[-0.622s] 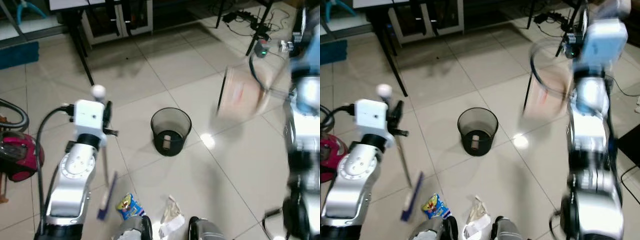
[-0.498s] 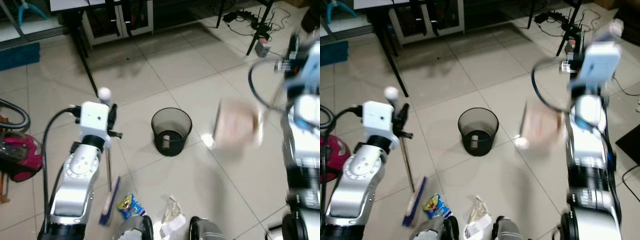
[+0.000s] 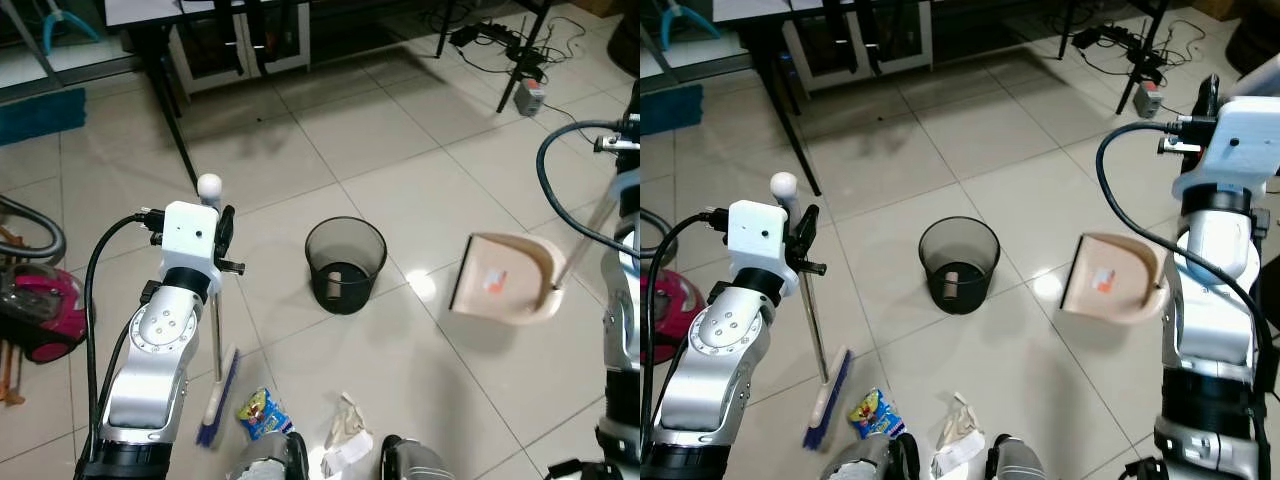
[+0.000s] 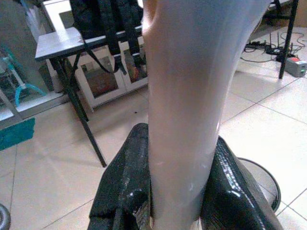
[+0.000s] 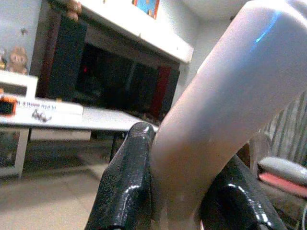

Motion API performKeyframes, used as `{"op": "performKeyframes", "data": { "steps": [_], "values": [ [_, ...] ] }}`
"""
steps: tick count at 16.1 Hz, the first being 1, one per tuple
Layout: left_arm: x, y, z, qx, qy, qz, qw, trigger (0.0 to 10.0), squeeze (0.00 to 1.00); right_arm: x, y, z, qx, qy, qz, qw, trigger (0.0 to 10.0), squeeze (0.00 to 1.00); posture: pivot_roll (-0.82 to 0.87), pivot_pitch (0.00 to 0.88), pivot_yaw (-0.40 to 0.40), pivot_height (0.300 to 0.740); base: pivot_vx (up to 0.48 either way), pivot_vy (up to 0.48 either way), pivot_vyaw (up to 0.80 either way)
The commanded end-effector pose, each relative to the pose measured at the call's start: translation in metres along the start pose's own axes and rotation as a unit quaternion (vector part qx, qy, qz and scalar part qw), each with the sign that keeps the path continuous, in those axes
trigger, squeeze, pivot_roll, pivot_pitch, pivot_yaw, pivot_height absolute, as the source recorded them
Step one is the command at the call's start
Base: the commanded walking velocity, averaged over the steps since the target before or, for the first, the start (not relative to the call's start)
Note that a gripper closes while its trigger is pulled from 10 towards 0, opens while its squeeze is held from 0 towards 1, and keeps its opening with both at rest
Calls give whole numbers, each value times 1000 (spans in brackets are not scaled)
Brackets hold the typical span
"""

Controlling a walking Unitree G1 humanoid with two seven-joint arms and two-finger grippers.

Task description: Sweep floor

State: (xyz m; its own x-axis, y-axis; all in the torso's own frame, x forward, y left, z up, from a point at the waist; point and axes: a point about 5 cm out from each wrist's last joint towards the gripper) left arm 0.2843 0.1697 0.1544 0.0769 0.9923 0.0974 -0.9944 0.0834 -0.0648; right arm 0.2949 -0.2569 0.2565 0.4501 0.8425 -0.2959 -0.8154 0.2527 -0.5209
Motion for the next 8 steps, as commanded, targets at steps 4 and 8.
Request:
{"op": "performKeyframes", "data": {
  "steps": [4,8],
  "values": [
    [-3,-1,2,-6,-7,-8,1000,10000,0,9,25,-19,69,4,4,998,10000,0,-95,100,54,740,-278,0,0],
    [-5,-3,1,-7,-9,-14,1000,10000,0,16,38,-25,93,9,8,996,10000,0,-101,91,66,740,-311,0,0]
  ]
}}
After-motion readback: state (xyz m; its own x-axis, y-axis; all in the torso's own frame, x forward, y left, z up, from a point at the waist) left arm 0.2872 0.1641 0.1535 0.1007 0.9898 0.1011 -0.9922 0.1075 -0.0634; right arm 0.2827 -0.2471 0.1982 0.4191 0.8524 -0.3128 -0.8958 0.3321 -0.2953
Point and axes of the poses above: a point about 5 cm out from each wrist's last joint towards the gripper, its own y axis pointing back from the gripper into the wrist, its own z axis along the axis of the wrist's last joint, x = y × z, and after that the axes turned 7 degrees about y, right-handed
